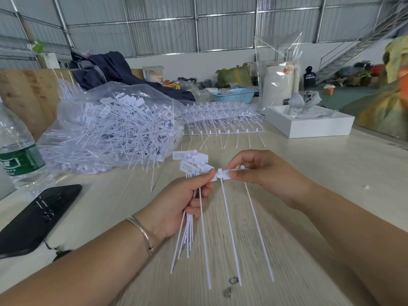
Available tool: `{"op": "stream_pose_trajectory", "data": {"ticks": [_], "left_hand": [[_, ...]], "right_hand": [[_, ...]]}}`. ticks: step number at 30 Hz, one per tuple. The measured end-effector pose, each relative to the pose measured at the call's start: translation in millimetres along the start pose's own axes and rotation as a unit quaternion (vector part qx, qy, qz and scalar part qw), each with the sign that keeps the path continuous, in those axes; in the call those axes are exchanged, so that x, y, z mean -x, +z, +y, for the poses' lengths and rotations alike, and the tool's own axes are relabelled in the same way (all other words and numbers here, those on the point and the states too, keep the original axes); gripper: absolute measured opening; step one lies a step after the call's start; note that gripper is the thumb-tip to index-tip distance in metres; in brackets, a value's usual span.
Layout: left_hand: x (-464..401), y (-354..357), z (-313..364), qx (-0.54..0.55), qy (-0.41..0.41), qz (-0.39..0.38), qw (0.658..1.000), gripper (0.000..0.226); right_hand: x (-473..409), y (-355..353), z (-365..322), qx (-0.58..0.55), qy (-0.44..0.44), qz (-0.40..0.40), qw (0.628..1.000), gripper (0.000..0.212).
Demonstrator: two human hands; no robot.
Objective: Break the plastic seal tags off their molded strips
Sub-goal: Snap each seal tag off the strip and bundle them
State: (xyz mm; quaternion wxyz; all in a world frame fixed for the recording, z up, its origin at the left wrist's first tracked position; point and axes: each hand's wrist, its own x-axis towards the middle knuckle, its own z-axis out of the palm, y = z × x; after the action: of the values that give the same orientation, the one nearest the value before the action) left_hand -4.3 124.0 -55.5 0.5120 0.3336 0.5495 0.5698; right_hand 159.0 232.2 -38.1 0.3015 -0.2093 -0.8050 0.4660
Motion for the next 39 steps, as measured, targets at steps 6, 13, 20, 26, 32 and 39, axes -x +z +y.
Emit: {"op": "stream_pose_trajectory", "data": {"ticks": [6,13,20,26,32,39], "left_hand": [[1.9,-0.1,0.2,-0.063,0.023,-0.031,0.997,0.024],[3.4,0.1,5.3,-0.08,0.007,-0.056,0.995,0.017],[6.6,2.0,4.3,-0.098,-0.052,-0.159,0.981,0.024],[7.5,-8.3,7.3,-0.08,-0.004,-0.193,0.978,0.052],[1.2,-1.6,-0.5,-0.023,0.007,-0.12,0.993,0.056],[1.5,-0.5,1.5,0.017,-0.024,-0.049,0.998,0.041]], "right_hand": [[-1.9,-3.1,0.0,-0.025,0.016,-0.006,1.0,0.008],[-2.7,-7.6,-2.0,-0.051,0.033,-0.038,0.997,0.02],[-1.3,-9.4,-7.7,-0.045,0.047,-0.123,0.99,0.01],[-0.8,-24.8,-11.5,-0.063,0.045,-0.08,0.994,0.008],[-4.8,-16.5,-8.7,-0.107,0.085,0.032,0.99,0.025],[-7.7,-2.8,0.7,-0.04,0.095,0.057,0.993,0.027]]}}
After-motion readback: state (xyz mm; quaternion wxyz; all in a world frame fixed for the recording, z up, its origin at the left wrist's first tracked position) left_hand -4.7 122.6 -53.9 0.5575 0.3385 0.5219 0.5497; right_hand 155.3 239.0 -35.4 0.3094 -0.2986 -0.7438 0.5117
